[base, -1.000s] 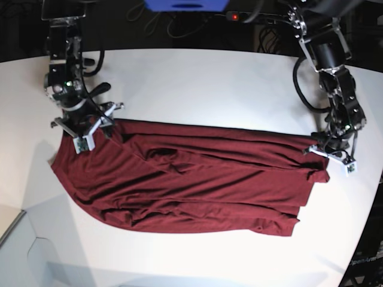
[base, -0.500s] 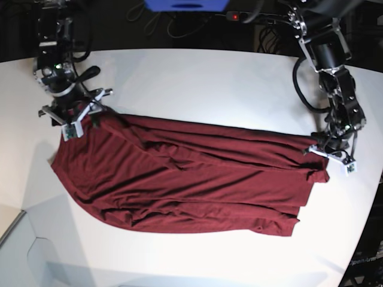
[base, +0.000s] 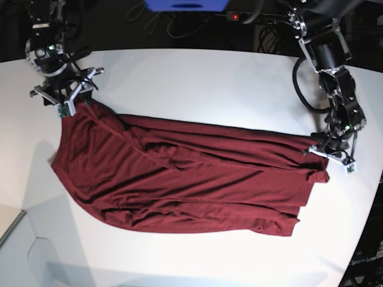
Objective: Layout the t-shirt on the table in an organized manner, then fold the t-shirt properly
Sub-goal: 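Lift the held edge with both grippers and pull it apart, unfolding the shirt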
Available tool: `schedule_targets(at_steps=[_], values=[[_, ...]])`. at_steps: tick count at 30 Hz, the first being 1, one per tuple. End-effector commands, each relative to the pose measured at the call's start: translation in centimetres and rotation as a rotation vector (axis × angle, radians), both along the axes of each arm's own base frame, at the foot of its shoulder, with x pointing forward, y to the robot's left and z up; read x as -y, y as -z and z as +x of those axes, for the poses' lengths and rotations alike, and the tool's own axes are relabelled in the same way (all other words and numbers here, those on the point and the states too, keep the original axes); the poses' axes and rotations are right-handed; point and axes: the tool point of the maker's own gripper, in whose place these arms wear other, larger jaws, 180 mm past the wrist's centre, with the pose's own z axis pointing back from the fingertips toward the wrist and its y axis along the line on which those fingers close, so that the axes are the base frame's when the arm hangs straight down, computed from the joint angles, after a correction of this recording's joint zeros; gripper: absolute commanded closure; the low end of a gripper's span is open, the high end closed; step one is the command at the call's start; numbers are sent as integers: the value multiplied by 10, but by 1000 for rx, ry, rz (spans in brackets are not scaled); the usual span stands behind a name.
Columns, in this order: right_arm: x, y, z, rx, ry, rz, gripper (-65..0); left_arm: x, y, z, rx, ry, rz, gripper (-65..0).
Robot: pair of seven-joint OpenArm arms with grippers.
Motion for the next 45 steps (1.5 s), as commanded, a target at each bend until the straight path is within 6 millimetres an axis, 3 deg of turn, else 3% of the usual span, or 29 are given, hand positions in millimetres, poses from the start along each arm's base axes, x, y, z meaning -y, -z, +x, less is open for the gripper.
schedule_targets(at_steps=[1, 8, 15, 17, 19, 23, 29, 35, 39, 41, 45], values=[[0, -7, 2, 30, -9, 1, -342, -8, -20, 14, 59, -6, 25, -1], [5, 11, -4, -9, 8, 12, -340, -8, -20, 14, 59, -6, 25, -1], [7, 20, 2, 58, 8, 45, -325, -9, -20, 14, 60, -6, 27, -1], [11, 24, 8, 56, 17, 44, -263, -9, -20, 14, 59, -5, 29, -1], [17, 28, 13, 51, 32, 44, -156, -9, -20, 14, 59, -5, 29, -1], [29, 20, 25, 78, 52, 27, 0, -16, -24, 13, 62, -8, 42, -1], [45, -10, 47, 159, 55, -14, 0, -18, -26, 12, 64, -9, 49, -1], [48, -23, 64, 197, 43, -27, 0, -19, -26, 11, 64, -12, 49, -1], [48, -21, 63, 193, 43, -27, 0, -21, -24, 9, 60, -16, 49, -1], [47, -17, 57, 179, 45, -23, 0, -21, -18, 3, 45, -16, 49, -1], [46, -5, 42, 139, 44, -22, 0, -21, -26, -3, 55, -8, 73, -1]])
